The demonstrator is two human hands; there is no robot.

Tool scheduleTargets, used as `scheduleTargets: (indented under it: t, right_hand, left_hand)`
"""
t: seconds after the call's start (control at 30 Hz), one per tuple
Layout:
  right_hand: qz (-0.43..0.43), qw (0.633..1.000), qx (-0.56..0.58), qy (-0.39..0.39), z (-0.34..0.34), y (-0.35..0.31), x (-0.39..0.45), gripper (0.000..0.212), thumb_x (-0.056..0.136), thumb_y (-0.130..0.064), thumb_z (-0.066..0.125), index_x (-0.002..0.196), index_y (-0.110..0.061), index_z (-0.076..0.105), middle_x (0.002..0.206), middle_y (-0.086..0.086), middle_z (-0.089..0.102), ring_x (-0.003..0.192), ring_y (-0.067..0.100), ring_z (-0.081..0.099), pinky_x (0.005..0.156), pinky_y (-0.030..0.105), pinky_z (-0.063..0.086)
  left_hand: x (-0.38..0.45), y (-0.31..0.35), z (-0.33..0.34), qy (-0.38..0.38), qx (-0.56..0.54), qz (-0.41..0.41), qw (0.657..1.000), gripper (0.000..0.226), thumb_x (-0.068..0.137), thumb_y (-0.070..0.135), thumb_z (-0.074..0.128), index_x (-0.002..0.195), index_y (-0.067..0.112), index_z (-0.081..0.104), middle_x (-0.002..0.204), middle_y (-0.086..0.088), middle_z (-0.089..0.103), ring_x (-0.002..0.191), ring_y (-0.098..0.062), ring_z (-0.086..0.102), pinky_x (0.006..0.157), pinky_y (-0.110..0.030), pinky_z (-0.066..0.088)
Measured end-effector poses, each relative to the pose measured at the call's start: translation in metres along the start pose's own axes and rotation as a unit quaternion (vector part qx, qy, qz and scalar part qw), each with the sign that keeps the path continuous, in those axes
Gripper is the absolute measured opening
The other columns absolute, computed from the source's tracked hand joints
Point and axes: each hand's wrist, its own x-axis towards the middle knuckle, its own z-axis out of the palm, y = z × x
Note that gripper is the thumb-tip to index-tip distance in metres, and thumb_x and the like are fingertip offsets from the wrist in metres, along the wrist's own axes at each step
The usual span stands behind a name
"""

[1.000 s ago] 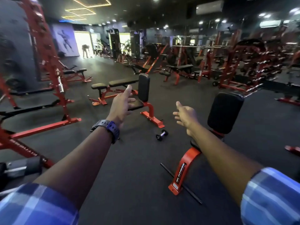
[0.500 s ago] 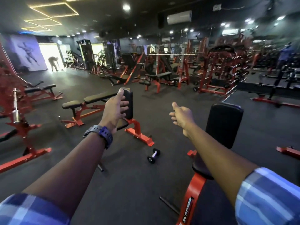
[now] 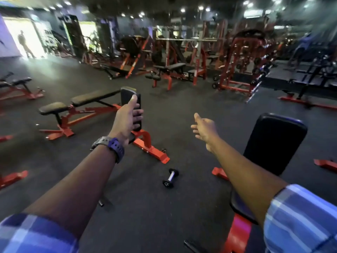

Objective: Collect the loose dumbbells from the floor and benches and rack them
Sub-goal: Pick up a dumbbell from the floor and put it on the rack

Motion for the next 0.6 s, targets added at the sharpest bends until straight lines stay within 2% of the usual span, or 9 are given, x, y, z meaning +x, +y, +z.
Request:
scheduleTargets:
  t: [0.1,0.23,0.37,0.43,0.5,0.6]
  right_hand:
    - [0.033,0.999,-0.007,0.025,0.034,0.017,0.047,0.039,0.095,-0.053,0.052,0.097,-0.015,0.061,0.092,0.003,0.07,0.078,0.014,0.061,0.069,0.029,0.05]
    - [0.091,0.995,-0.005,0.046,0.068,0.046,0.096,0.036,0.095,-0.053,0.053,0.092,-0.017,0.06,0.091,0.002,0.069,0.077,0.014,0.06,0.066,0.027,0.049]
    - [0.145,0.987,-0.012,0.066,0.089,0.088,0.149,0.035,0.096,-0.052,0.051,0.085,-0.019,0.058,0.095,0.006,0.07,0.077,0.015,0.058,0.07,0.031,0.048]
    - [0.175,0.981,-0.015,0.075,0.097,0.117,0.183,0.043,0.097,-0.051,0.051,0.094,-0.009,0.063,0.101,0.011,0.074,0.079,0.016,0.058,0.074,0.035,0.051]
    - [0.2,0.976,-0.007,0.085,0.104,0.146,0.212,0.059,0.097,-0.049,0.051,0.114,0.007,0.06,0.107,0.015,0.073,0.08,0.02,0.059,0.081,0.043,0.055]
    - [0.251,0.964,0.003,0.082,0.122,0.193,0.262,0.066,0.098,-0.048,0.051,0.123,0.014,0.054,0.11,0.024,0.07,0.087,0.028,0.068,0.097,0.056,0.052]
  left_hand:
    - [0.073,-0.026,-0.008,-0.015,0.0,-0.03,0.999,0.054,0.096,0.062,0.045,0.121,0.017,0.06,0.111,-0.004,0.064,0.097,-0.019,0.057,0.084,-0.036,0.043]
    - [0.158,-0.066,-0.008,-0.042,0.028,-0.068,0.996,0.058,0.097,0.06,0.043,0.126,0.013,0.059,0.115,-0.005,0.063,0.099,-0.02,0.057,0.082,-0.035,0.042]
    - [0.232,-0.118,0.011,-0.07,0.047,-0.112,0.99,0.053,0.097,0.061,0.042,0.121,0.016,0.059,0.116,-0.004,0.064,0.102,-0.019,0.058,0.085,-0.036,0.043]
    - [0.267,-0.149,0.021,-0.078,0.053,-0.139,0.986,0.053,0.097,0.061,0.042,0.122,0.017,0.059,0.116,-0.003,0.063,0.101,-0.018,0.058,0.084,-0.035,0.043]
    - [0.294,-0.181,0.031,-0.085,0.054,-0.168,0.981,0.055,0.096,0.062,0.043,0.123,0.017,0.06,0.116,-0.003,0.064,0.101,-0.017,0.059,0.084,-0.035,0.043]
    - [0.34,-0.234,0.048,-0.076,0.06,-0.221,0.97,0.048,0.097,0.062,0.041,0.11,0.021,0.062,0.11,-0.001,0.066,0.101,-0.019,0.061,0.085,-0.037,0.044]
